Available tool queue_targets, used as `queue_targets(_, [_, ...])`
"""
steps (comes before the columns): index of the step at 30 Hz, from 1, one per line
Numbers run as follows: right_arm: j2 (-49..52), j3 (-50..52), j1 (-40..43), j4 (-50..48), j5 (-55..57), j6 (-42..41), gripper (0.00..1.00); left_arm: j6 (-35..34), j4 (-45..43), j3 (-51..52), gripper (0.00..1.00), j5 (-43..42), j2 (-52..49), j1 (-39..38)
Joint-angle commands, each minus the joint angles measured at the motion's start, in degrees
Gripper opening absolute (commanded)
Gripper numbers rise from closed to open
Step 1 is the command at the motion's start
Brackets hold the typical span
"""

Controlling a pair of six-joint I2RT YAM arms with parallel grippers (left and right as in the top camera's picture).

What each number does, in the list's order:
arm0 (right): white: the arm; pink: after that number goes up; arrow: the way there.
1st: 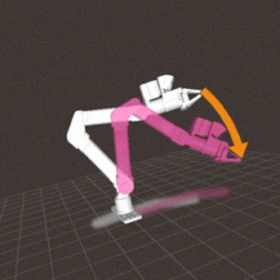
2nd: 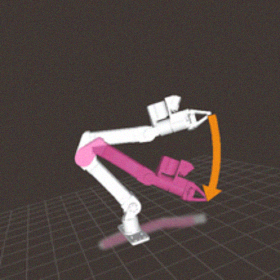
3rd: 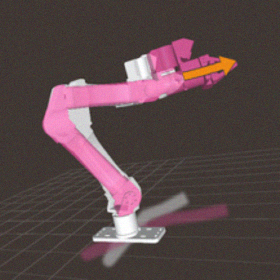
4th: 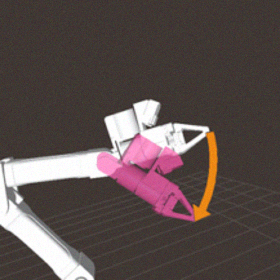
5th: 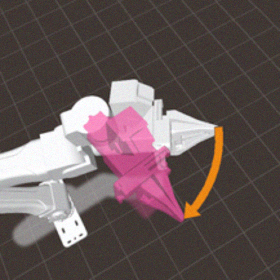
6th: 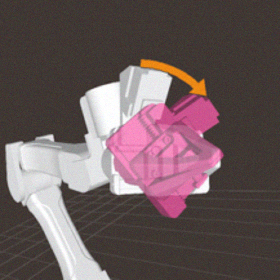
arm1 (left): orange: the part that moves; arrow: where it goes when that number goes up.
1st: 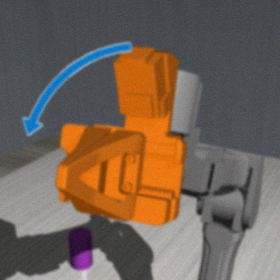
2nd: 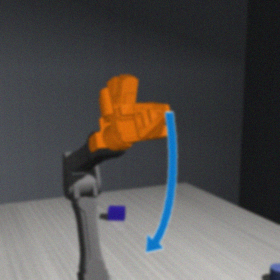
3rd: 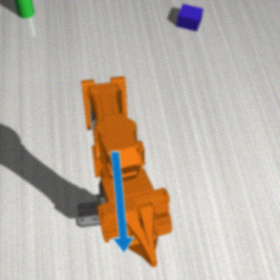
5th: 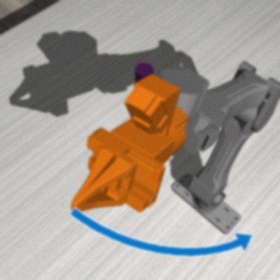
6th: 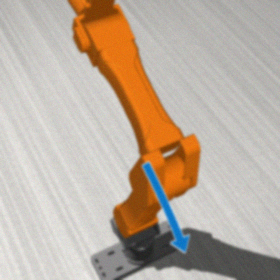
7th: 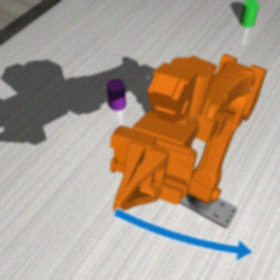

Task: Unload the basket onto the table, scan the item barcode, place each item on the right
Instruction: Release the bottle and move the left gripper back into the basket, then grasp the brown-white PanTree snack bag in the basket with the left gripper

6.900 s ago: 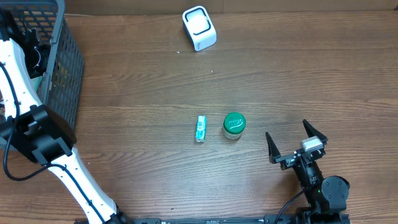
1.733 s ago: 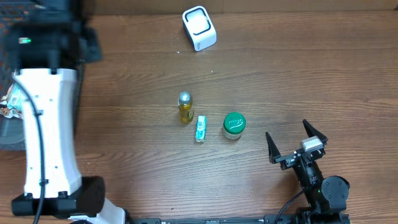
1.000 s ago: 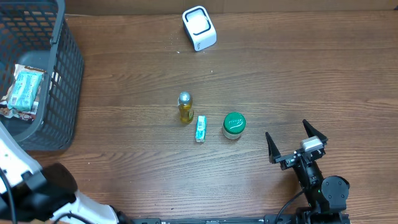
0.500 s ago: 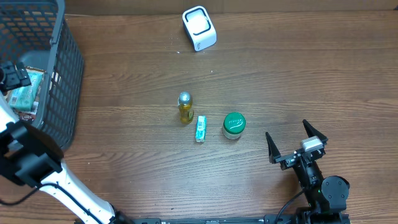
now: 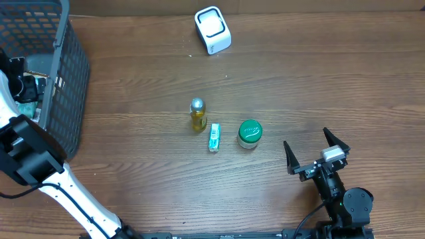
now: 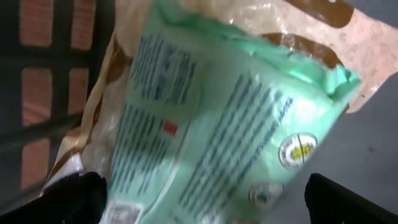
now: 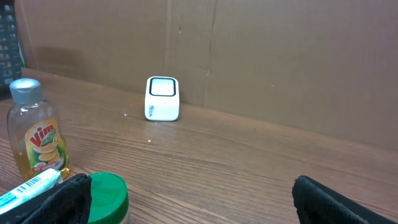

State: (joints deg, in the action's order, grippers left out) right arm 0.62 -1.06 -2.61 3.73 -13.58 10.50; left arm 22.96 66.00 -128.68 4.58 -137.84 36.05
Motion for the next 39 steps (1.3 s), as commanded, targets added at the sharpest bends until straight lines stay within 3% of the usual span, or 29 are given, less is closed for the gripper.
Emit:
queue_targets(1, [-0.46, 0.61, 0.22, -0.28, -0.17, -0.35, 1.00, 2.82, -0.81, -0.81, 1.00, -1.68, -0.85, 0.15])
queue_targets(9, [-0.46, 0.61, 0.22, -0.28, -0.17, -0.35, 1.00, 5.38, -1.79, -0.81, 0.99, -3.13, -1.46, 0.15])
queue_targets(29, [-0.46, 0.61, 0.22, -0.28, -0.17, -0.35, 1.00, 3.41, -2.62, -0.31, 0.99, -2.21, -8.52, 0.52])
queue_targets(32, [-0.46, 0.61, 0.22, -0.28, -0.17, -0.37, 1.00, 3.15, -1.90, -0.31, 0.81, -1.57, -9.07, 0.63])
queue_targets(34, [-0.46, 0.61, 0.22, -0.28, -0.17, -0.35, 1.00, 3.15, -1.79, -0.33, 0.59, -1.40, -9.05, 0.63])
queue_targets(35, [-0.46, 0.61, 0.22, -0.28, -0.17, -0.35, 1.00, 3.13, -1.73, -0.35, 0.52, -1.40, -8.98, 0.63])
queue_targets(39, [-0.46, 0.61, 0.22, -0.28, -0.17, -0.35, 1.00, 0.83, -1.22, -0.35, 0.38, -1.42, -8.94, 0.63])
